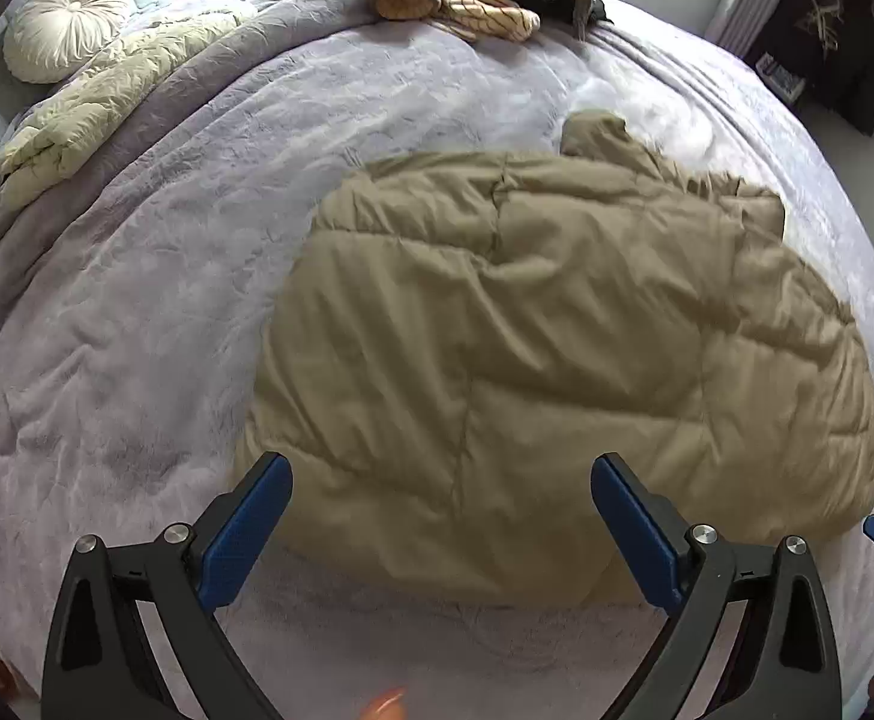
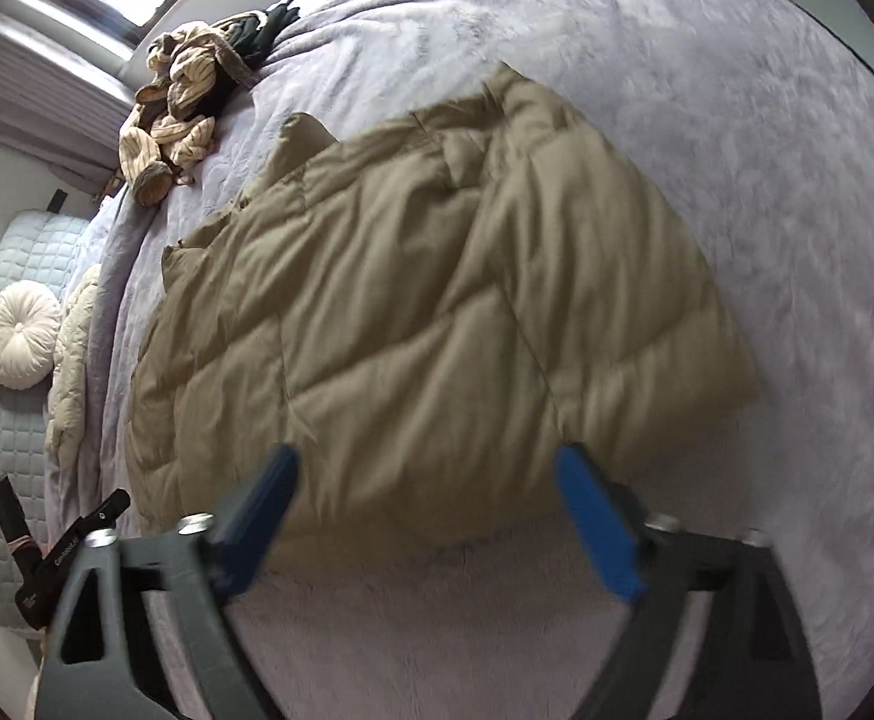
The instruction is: Fold large clothes
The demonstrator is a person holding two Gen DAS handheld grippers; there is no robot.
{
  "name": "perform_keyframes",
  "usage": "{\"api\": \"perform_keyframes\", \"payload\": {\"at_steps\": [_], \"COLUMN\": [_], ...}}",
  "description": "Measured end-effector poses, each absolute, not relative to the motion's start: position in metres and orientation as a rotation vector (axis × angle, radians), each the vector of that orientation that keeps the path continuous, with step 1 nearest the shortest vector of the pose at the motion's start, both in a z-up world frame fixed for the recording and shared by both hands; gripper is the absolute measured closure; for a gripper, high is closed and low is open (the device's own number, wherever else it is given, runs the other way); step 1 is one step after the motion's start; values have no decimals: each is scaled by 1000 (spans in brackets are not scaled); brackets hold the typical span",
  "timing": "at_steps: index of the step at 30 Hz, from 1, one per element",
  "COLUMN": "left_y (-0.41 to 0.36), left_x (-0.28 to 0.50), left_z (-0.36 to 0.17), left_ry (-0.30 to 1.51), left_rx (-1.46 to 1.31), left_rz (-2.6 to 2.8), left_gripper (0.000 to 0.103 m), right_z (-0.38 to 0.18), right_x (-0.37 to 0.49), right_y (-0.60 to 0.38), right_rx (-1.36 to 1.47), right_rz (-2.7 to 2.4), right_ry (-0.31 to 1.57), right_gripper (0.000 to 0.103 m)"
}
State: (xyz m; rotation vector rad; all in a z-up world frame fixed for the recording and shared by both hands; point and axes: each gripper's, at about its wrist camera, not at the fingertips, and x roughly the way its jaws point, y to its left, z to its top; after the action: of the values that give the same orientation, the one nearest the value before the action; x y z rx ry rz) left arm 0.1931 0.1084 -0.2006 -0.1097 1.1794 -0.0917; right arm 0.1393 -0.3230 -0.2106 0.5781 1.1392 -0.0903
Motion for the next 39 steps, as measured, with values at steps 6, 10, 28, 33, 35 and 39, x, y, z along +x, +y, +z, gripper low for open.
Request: {"api": "perform_keyframes", "payload": {"at_steps": [6, 10, 28, 33, 35, 39], "left_y": [102, 100, 150, 159, 159, 155], "left_x": [184, 180, 158, 152, 154, 165], "left_z": [-206, -212, -274, -291, -299, -309], "left_ry": [1208, 1220, 1350, 1329, 1313, 1282], "left_rx": [-63, -47, -678, -892, -923, -927], "left_rz": [-90, -91, -310, -341, -341, -364], "left_gripper": [3, 3, 3, 3, 3, 3], "right_z": [-223, -232, -275, -290, -296, -308], "right_x": [121, 114, 102, 100, 100, 104], "right_y": [-325, -326, -350, -349, -350, -353], "right_rx": [633, 666, 1045, 1159, 1193, 1253], "right_rz": [-82, -73, 56, 119, 129, 144], "right_ry": [1136, 1135, 1163, 1135, 1112, 1066], "right_gripper": [1, 0, 0, 0, 0, 0]}}
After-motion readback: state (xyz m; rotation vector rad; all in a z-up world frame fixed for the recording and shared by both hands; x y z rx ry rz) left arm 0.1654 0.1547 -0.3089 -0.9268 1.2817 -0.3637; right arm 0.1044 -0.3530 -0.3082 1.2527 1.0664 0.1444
